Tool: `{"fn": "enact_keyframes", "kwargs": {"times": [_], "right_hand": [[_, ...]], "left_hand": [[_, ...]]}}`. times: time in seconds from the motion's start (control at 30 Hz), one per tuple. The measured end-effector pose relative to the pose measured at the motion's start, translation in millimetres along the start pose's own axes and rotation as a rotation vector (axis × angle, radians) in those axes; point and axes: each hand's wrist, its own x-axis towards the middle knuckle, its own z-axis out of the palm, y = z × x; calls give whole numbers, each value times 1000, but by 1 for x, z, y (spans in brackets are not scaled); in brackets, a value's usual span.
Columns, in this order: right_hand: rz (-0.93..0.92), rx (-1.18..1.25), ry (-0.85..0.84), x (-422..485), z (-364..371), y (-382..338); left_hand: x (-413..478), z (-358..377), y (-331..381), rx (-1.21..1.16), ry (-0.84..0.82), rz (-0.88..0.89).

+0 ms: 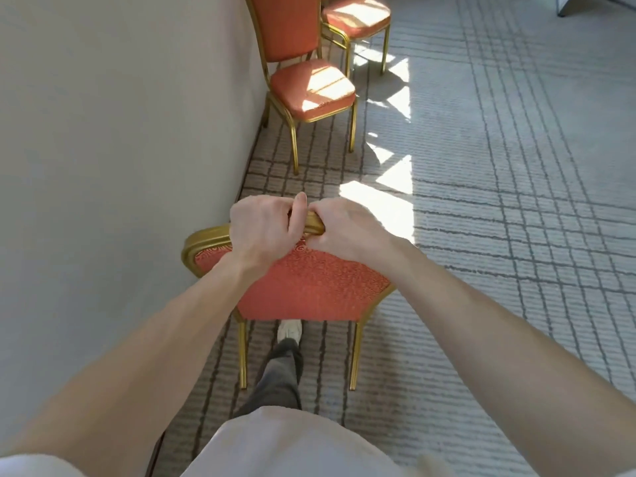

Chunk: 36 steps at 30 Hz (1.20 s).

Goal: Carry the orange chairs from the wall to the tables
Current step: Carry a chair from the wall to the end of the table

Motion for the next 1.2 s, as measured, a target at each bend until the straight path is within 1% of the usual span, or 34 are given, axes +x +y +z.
{"fn": "enact_keyframes", "kwargs": {"times": [0.07,0.13,0.2,0.27,0.4,0.47,0.57,0.6,0.7,0.73,0.8,0.87,0.93,1.0,1.07,1.13,1.2], "right_hand": [[78,34,160,41,-6,7],[134,68,232,83,-21,15],[149,131,211,112,-42,26],[169,156,183,154,-63,40],[176,70,290,206,-77,58],[166,53,296,224,-81,63],[175,42,223,244,-92,72],[189,44,180,252,-98,76],[232,41,37,270,-113,83],[238,50,-15,276,-119,85],[217,77,-108,284,-129,91],[176,99,-126,289,-132,99],[153,105,-54,288,-133,109],[164,133,-6,283,-137,125],[192,182,2,273,-148,146],[239,253,28,253,-164,175],[304,301,95,227,-176,210]], "left_hand": [[49,13,-6,35,29,8],[99,22,-12,38,14,-7],[135,30,-14,15,-27,-23],[185,41,-22,1,-105,-28],[250,57,-34,-90,-293,-24],[267,63,-39,-111,-328,-21],[287,72,-41,-97,-307,0],[297,73,-42,-108,-356,-1],[320,76,-47,-216,-616,-55],[325,78,-47,-223,-647,-70],[331,82,-44,-188,-625,-90],[337,83,-37,-161,-599,-111],[346,80,-22,-163,-638,-100],[357,79,-1,-150,-686,-36],[366,83,25,-137,-699,8],[376,94,61,-120,-690,88],[383,106,105,-127,-705,194]]}}
